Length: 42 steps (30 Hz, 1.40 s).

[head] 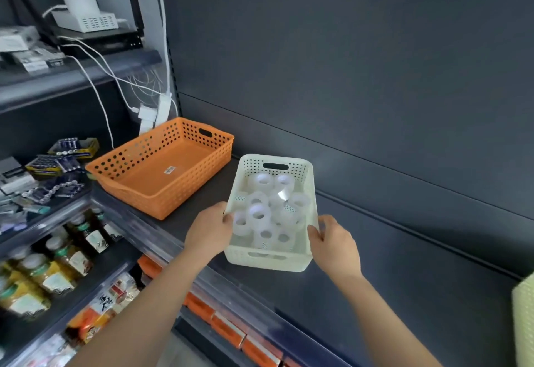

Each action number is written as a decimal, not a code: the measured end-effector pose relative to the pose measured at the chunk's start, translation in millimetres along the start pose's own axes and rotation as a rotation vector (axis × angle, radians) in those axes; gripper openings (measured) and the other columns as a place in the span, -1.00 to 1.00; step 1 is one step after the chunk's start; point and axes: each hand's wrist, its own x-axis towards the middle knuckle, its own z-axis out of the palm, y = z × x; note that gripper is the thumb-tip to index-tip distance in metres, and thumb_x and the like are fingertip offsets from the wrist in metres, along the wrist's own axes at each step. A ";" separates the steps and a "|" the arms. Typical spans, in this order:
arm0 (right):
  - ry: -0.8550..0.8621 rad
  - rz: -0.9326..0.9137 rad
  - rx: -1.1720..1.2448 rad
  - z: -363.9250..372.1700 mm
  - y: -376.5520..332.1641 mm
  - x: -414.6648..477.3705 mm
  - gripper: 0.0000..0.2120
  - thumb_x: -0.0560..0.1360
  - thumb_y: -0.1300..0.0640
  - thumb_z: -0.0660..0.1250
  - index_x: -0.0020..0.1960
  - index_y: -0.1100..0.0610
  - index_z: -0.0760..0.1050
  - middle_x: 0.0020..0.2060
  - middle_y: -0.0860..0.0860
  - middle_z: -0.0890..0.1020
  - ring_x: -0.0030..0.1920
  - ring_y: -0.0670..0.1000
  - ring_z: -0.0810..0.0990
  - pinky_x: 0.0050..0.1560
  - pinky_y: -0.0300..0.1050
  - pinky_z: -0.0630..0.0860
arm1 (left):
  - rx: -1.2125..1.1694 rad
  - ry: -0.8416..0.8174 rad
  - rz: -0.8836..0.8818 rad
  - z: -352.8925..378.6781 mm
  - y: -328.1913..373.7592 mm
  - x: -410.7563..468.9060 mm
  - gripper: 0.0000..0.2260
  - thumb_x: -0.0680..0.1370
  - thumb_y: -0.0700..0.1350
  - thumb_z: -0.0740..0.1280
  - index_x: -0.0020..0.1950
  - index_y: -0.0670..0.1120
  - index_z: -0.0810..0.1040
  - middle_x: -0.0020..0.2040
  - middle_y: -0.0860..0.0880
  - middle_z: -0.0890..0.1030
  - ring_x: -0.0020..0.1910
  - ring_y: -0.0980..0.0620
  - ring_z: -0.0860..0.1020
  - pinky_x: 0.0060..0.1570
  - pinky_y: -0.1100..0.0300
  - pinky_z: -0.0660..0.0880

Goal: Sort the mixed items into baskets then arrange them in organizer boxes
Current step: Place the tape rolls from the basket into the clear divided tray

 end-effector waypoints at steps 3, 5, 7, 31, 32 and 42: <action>0.029 -0.006 0.065 -3.1 5.3 0.2 -0.89 0.54 0.11 0.16 -0.08 0.12 0.43 -0.33 -0.02 0.53 -0.29 0.07 0.50 -0.28 -0.08 0.46 | -0.063 0.004 0.010 5.0 4.4 -6.1 -0.82 0.59 -0.13 0.14 -0.14 0.04 0.48 -0.23 0.08 0.53 -0.28 0.11 0.50 -0.39 0.16 0.35; 0.052 -0.014 0.125 -6.2 8.3 -4.2 -0.88 0.51 0.16 0.16 -0.13 0.16 0.44 -0.40 -0.02 0.47 -0.35 0.04 0.40 -0.33 -0.09 0.40 | -0.125 -0.012 0.023 5.4 5.2 -12.2 -0.82 0.60 -0.12 0.15 -0.07 0.09 0.51 -0.18 0.13 0.55 -0.23 0.16 0.52 -0.34 0.19 0.38; 0.086 -0.022 0.164 -12.2 11.0 -11.5 -0.88 0.49 0.17 0.16 -0.17 0.16 0.43 -0.43 -0.03 0.43 -0.38 0.02 0.34 -0.37 -0.10 0.35 | -0.172 -0.021 0.050 4.9 8.1 -19.6 -0.80 0.61 -0.13 0.15 -0.01 0.13 0.52 -0.15 0.15 0.56 -0.19 0.18 0.52 -0.29 0.20 0.41; 0.729 0.168 0.047 -138.1 50.5 -248.1 -0.86 0.52 0.19 0.26 -0.11 -0.03 0.51 -0.61 -0.08 0.29 -0.54 -0.08 0.23 -0.46 -0.15 0.21 | -0.291 -0.304 0.629 -11.0 136.5 -163.4 -0.80 0.60 -0.13 0.14 0.03 0.09 0.53 -0.31 0.10 0.56 -0.38 0.10 0.50 -0.45 0.18 0.39; 0.755 0.193 0.038 -145.6 56.9 -258.9 -0.90 0.52 0.19 0.27 -0.08 0.02 0.52 -0.61 -0.08 0.27 -0.54 -0.07 0.23 -0.46 -0.15 0.20 | -0.296 -0.321 0.650 -6.3 145.8 -173.1 -0.80 0.60 -0.13 0.14 0.03 0.09 0.53 -0.31 0.11 0.56 -0.36 0.12 0.51 -0.45 0.18 0.40; 0.895 0.338 -0.039 -236.2 163.7 -378.1 -0.86 0.52 0.19 0.26 0.02 0.19 0.56 -0.56 -0.06 0.29 -0.50 -0.04 0.25 -0.41 -0.15 0.19 | -0.361 -0.476 0.794 68.9 249.6 -304.0 -0.82 0.60 -0.13 0.16 -0.05 0.08 0.53 -0.27 0.07 0.58 -0.32 0.09 0.53 -0.38 0.03 0.49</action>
